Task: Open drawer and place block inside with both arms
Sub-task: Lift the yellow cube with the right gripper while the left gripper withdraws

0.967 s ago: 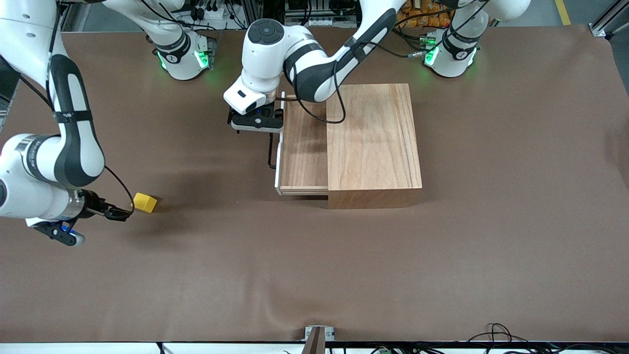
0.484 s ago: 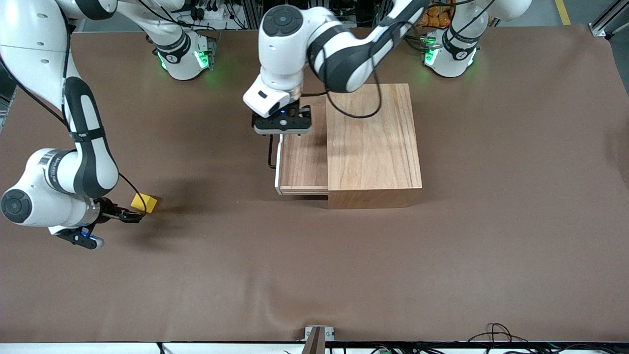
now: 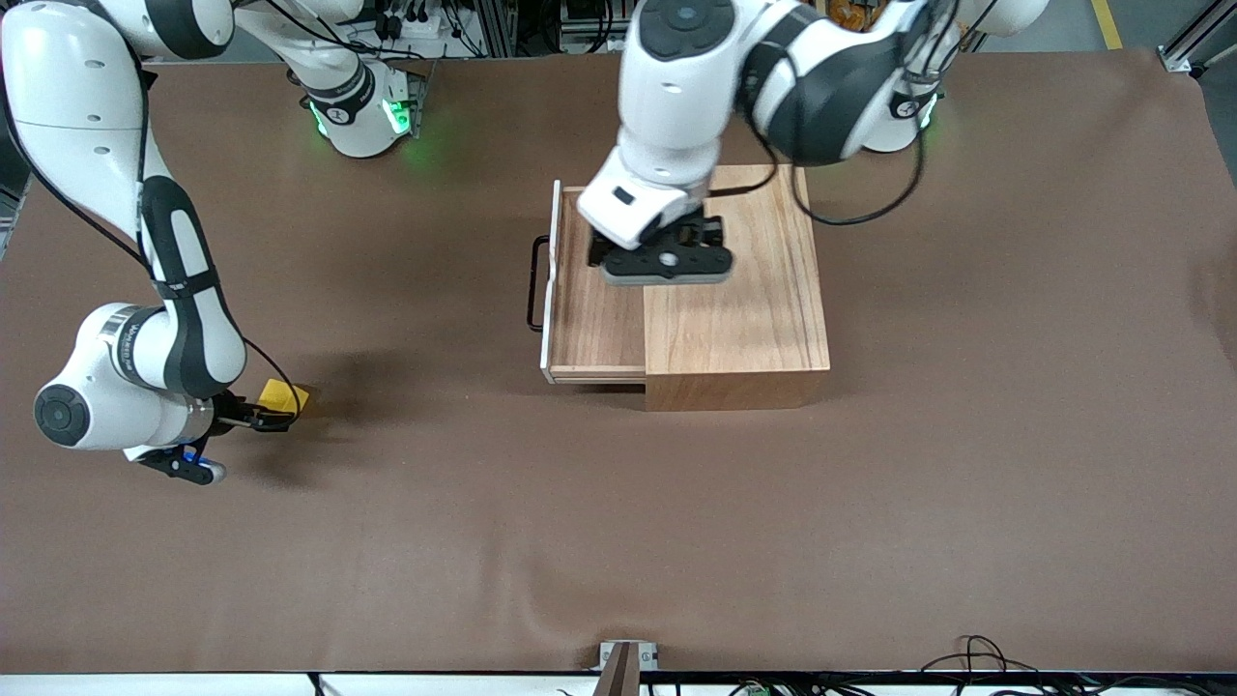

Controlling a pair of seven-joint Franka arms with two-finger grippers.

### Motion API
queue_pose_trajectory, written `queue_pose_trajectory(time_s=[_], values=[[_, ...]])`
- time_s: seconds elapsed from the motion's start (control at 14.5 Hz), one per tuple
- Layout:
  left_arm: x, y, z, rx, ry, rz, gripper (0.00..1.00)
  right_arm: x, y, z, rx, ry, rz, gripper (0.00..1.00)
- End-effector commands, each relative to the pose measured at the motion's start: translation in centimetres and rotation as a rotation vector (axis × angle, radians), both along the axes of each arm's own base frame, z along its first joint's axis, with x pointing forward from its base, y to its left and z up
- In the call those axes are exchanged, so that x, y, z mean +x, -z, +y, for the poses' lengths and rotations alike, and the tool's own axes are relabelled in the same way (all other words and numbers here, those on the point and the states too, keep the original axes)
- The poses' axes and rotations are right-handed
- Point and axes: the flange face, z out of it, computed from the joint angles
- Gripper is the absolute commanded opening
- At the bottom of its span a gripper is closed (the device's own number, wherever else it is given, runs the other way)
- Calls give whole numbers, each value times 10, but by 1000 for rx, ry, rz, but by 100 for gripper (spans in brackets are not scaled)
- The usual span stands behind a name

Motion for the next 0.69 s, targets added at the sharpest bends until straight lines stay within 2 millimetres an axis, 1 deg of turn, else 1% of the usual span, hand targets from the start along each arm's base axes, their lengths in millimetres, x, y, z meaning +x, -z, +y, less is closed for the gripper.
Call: queue_pose_trajectory(time_s=[0.0, 0.07, 0.14, 0.21, 0.28, 0.35, 0.41, 0.48, 0.62], values=[[15, -19, 55, 30, 43, 44, 100, -12, 11, 3, 34, 16, 15, 100], [22, -23, 73, 44, 70, 61, 100, -15, 14, 2, 35, 18, 23, 100], [30, -30, 91, 43, 76, 55, 100, -15, 15, 2, 36, 14, 24, 100], [35, -40, 108, 43, 67, 50, 100, -16, 15, 1, 38, 9, 24, 74], [36, -44, 119, 53, 52, 62, 100, -16, 14, 1, 39, 10, 24, 46], [37, -49, 132, 62, 41, 73, 100, -15, 14, 0, 38, 12, 23, 28], [45, -53, 153, 68, 36, 81, 100, -15, 13, 0, 39, 10, 23, 20], [55, -58, 176, 64, 66, 75, 100, -15, 12, 1, 40, 7, 22, 17], [66, -65, 212, 63, 69, 74, 100, -13, 1, 2, 46, -15, 6, 17]])
